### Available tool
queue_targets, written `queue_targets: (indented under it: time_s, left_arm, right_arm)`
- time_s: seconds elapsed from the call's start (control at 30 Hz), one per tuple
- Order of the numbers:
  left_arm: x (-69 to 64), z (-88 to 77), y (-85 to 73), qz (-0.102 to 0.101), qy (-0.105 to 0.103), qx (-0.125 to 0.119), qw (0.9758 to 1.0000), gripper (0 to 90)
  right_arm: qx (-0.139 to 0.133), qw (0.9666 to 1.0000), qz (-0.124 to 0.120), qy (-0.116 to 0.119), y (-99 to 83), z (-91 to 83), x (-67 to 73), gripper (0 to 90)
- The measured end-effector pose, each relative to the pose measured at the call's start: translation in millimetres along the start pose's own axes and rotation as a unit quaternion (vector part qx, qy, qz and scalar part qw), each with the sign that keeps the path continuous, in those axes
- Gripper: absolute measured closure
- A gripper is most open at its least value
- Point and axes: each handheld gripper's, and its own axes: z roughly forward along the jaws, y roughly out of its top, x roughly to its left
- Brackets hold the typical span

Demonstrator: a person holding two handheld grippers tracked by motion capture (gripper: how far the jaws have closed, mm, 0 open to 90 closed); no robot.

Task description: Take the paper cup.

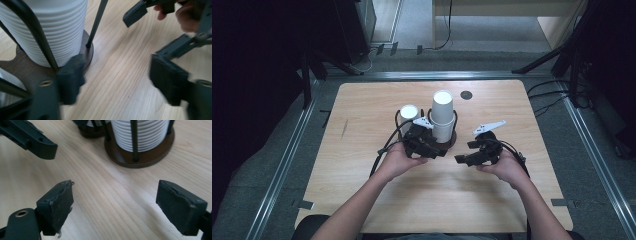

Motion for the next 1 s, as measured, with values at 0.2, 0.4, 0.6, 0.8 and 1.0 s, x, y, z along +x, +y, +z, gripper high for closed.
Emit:
queue_targets:
  time_s: [0.2, 0.4, 0.6, 0.8, 1.0]
  left_arm:
    - [-4.1, 0.5, -2.0, 0.013, 0.003, -0.003, 0.9999, 42.9]
    - [-6.0, -1.1, -5.7, 0.015, 0.011, 0.003, 0.9998, 51.8]
    - [-7.9, -1.7, -6.1, 0.020, 0.011, 0.001, 0.9997, 55.3]
    - [-8.5, 0.1, -6.7, 0.030, 0.017, 0.010, 0.9994, 56.3]
    - [-6.3, -0.1, -6.3, 0.013, 0.028, 0.018, 0.9993, 56.9]
  right_arm:
    - [-0.007, 0.9999, -0.012, 0.000, 5.6, -1.6, -1.2, 24.5]
    - [-0.017, 0.9980, -0.055, -0.027, 5.2, -11.6, 2.7, 39.2]
    - [-0.021, 0.9981, -0.055, -0.017, 3.4, -11.4, 4.6, 44.1]
    - [-0.015, 0.9978, -0.063, -0.017, 3.0, -8.9, 5.1, 44.4]
    - [-0.014, 0.9982, -0.055, -0.016, 6.5, -13.9, 3.3, 37.4]
